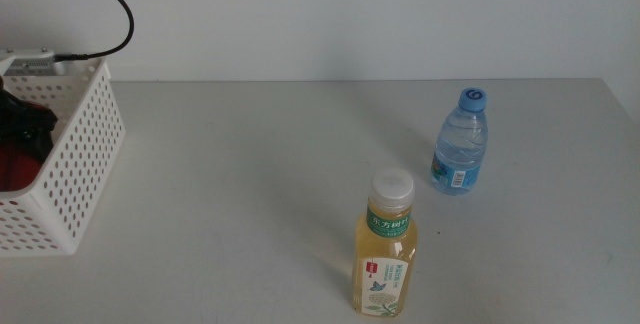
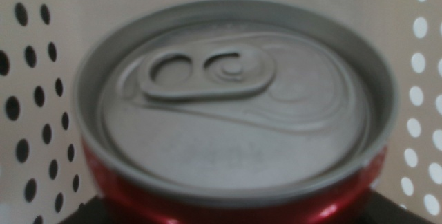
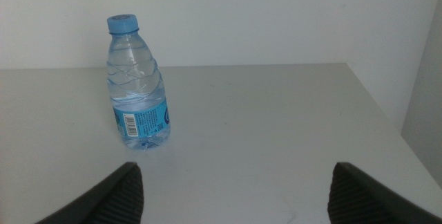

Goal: Use arms to grab the bottles and put them into the dustbin to the left of the table.

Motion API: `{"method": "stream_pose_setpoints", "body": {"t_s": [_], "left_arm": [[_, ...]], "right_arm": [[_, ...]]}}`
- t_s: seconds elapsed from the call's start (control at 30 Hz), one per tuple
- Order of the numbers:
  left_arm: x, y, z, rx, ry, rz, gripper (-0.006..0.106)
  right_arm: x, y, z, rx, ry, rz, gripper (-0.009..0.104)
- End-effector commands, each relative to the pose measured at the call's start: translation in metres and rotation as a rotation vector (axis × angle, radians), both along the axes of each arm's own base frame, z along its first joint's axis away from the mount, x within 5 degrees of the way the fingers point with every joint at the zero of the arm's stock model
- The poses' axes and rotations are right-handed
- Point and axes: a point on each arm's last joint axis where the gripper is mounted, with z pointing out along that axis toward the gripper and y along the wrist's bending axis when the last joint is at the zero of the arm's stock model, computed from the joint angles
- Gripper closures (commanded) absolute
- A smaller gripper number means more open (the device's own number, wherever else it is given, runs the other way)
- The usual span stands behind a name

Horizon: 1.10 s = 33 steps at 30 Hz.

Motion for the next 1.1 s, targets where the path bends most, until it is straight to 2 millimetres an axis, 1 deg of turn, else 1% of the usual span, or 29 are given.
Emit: {"method": "stream_pose_setpoints", "body": {"t_s": [0.0,0.13,0.27,0.3,0.4,0.47,0.53,0.7,0.77,0.83,0.93,1.0,1.07], "left_arm": [[0.0,-0.005,0.039,0.033,-0.113,-0.004,0.098],[0.002,-0.008,0.035,0.039,-0.108,-0.014,0.088],[0.003,-0.009,0.035,0.042,-0.107,-0.017,0.068],[0.002,-0.008,0.035,0.054,-0.103,-0.02,0.037],[0.001,-0.007,0.036,0.062,-0.098,-0.019,0.019],[0.001,-0.006,0.039,0.069,-0.092,-0.006,0.01],[0.0,-0.006,0.045,0.07,-0.079,0.01,0.007],[-0.005,-0.008,0.068,0.043,-0.026,0.038,0.007],[-0.008,-0.015,0.082,0.004,-0.072,0.078,0.007],[-0.014,-0.022,0.103,-0.031,-0.129,0.08,0.007],[-0.026,-0.039,0.136,-0.056,-0.217,0.045,0.007],[-0.037,-0.051,0.159,-0.052,-0.273,0.026,0.007],[-0.053,-0.066,0.187,-0.032,-0.338,-0.007,0.007]], "right_arm": [[-0.002,0.0,0.012,-0.016,-0.11,0.004,0.001],[-0.002,0.0,0.012,-0.016,-0.11,0.004,0.001],[-0.002,0.0,0.012,-0.016,-0.11,0.004,0.001],[-0.002,0.0,0.012,-0.016,-0.11,0.004,0.001],[-0.002,0.0,0.012,-0.016,-0.11,0.004,0.001],[-0.002,0.0,0.012,-0.016,-0.11,0.004,0.001],[-0.002,0.0,0.012,-0.016,-0.11,0.004,0.001],[-0.002,0.0,0.012,-0.016,-0.11,0.004,0.001],[-0.002,0.0,0.012,-0.016,-0.11,0.004,0.001],[-0.002,0.0,0.012,-0.016,-0.11,0.004,0.001],[-0.002,0.0,0.012,-0.016,-0.11,0.004,0.001],[-0.002,0.0,0.012,-0.016,-0.11,0.004,0.001],[-0.002,0.0,0.012,-0.016,-0.11,0.004,0.001]]}}
